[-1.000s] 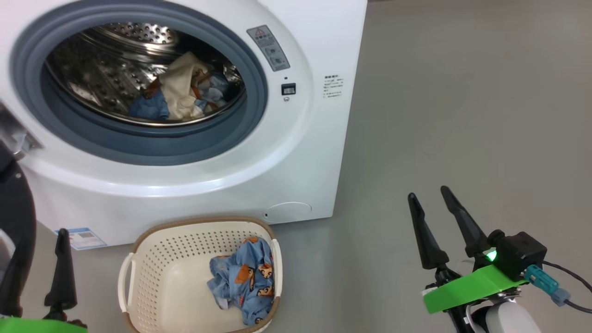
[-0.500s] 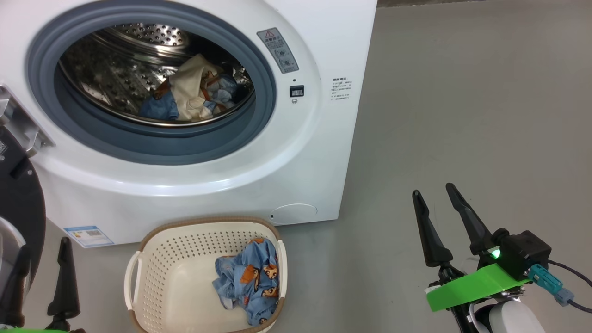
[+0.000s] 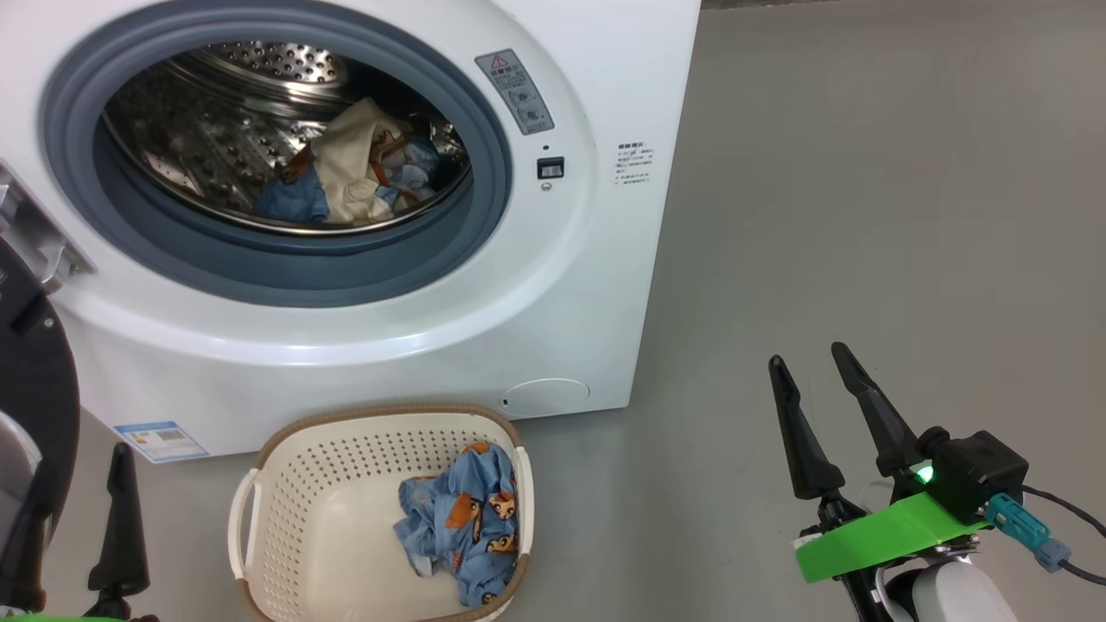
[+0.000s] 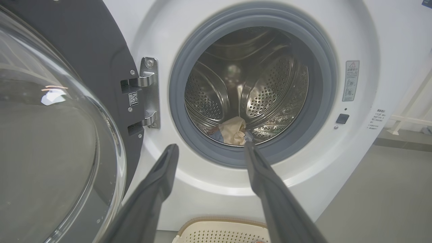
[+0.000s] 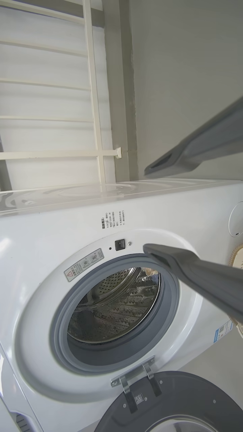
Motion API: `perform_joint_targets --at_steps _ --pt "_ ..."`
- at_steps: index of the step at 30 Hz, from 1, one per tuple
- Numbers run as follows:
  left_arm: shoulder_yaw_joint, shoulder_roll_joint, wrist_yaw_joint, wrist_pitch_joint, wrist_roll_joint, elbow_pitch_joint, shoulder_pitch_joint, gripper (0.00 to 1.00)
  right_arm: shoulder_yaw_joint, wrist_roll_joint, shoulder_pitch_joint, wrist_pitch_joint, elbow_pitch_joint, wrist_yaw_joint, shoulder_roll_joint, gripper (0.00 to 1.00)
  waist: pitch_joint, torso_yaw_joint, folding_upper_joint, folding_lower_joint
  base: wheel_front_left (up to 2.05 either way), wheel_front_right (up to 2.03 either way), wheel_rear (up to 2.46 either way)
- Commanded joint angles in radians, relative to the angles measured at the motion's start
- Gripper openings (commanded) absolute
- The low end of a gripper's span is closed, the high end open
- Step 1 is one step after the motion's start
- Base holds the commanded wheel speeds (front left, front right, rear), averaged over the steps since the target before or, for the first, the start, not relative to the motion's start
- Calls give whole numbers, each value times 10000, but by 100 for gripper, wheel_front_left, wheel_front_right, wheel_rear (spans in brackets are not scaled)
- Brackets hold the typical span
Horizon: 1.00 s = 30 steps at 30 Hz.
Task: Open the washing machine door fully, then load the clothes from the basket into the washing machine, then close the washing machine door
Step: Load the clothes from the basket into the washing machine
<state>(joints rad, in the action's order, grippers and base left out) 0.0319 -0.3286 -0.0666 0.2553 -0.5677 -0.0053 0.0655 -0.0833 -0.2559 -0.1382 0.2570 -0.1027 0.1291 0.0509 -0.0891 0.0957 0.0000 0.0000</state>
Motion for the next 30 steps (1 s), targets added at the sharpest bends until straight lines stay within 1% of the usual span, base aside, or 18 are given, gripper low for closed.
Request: perform_joint_targets --at_steps 1,8,14,20,30 --pt "445 -224 -47 64 82 -251 -148 100 -249 45 33 48 264 16 -7 100 -16 6 0 0 0 0 0" --pt "452 -315 -100 36 -9 -231 -100 100 -305 21 26 48 291 16 -7 100 -112 77 0 0 0 0 0" --pt "251 -390 -212 -74 -113 -224 -185 100 -410 0 42 48 346 16 -7 100 -322 185 0 0 0 0 0" --pt "95 -641 -373 -139 -281 -147 -424 100 -524 -84 40 48 523 16 -7 100 -759 346 0 0 0 0 0" --pt "-102 -1266 -568 -109 -670 113 -1016 100 -508 -234 77 48 1069 16 -7 100 -1762 660 0 0 0 0 0"
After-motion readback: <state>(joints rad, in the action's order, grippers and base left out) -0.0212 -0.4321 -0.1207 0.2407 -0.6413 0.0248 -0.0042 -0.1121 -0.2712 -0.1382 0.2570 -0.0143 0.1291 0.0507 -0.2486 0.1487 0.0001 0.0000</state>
